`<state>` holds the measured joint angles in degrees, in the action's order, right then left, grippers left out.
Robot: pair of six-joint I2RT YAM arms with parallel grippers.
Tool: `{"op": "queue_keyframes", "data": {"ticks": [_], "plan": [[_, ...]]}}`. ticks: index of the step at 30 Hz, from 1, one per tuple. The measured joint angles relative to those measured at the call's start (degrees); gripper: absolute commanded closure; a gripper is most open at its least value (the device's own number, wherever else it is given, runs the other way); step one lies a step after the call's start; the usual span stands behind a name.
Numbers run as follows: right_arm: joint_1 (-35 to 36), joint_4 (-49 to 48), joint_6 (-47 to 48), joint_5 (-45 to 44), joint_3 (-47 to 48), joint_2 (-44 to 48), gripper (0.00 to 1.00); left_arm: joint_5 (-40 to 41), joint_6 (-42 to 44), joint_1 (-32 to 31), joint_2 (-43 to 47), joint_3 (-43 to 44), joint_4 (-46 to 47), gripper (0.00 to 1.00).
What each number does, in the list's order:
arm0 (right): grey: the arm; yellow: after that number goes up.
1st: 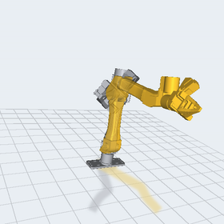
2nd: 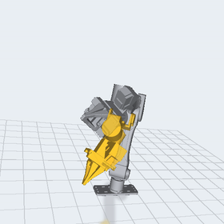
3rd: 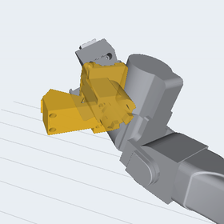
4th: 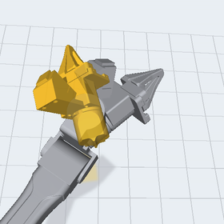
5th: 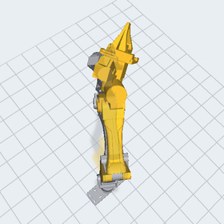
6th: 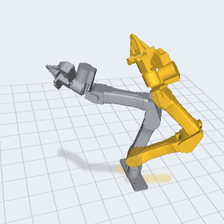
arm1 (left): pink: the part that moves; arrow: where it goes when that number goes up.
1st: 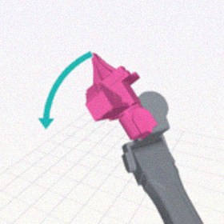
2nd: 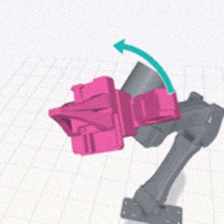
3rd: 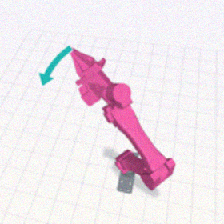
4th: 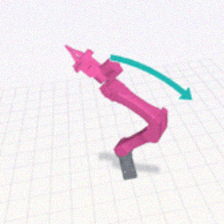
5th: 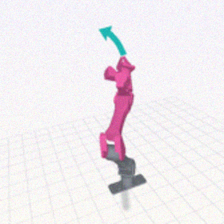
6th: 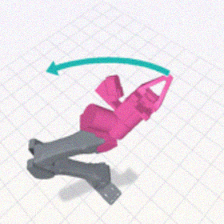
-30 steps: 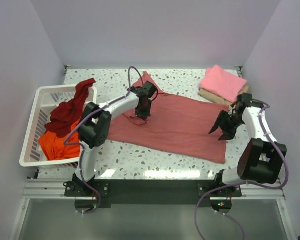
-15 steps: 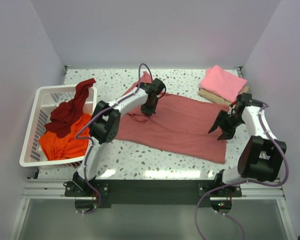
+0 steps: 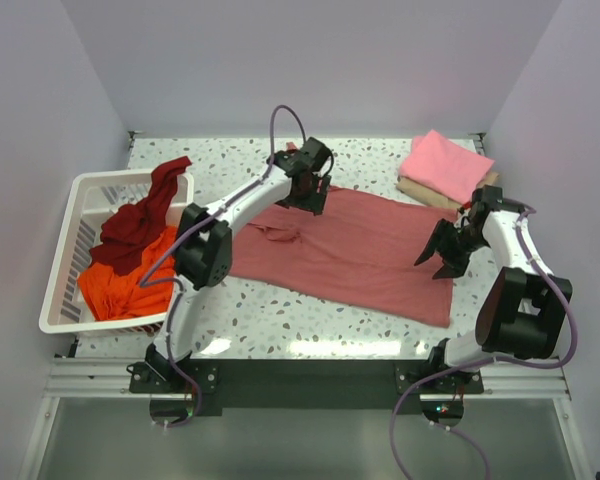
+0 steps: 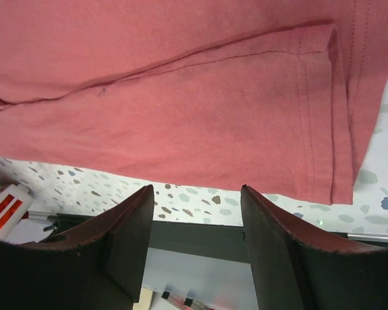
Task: Fold and stack the t-shirts
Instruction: Fold the tshirt
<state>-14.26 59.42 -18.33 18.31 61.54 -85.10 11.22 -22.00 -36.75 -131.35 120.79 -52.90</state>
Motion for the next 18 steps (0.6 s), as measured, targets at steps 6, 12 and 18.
{"op": "queue_keyframes", "data": {"ticks": [6,12,18], "plan": [[0.0,-0.7,0.0,0.9,-0.2,0.0,0.4,0.0,-5.4,2.7,14.2,-19.0,3.8,0.22],[0.0,-0.7,0.3,1.2,-0.2,0.0,0.4,-2.5,-9.4,9.6,20.7,-34.5,8.7,0.27],[0.0,-0.7,0.4,1.7,-0.6,0.0,0.4,-6.5,-10.2,11.7,20.5,-37.3,13.0,0.31]]}}
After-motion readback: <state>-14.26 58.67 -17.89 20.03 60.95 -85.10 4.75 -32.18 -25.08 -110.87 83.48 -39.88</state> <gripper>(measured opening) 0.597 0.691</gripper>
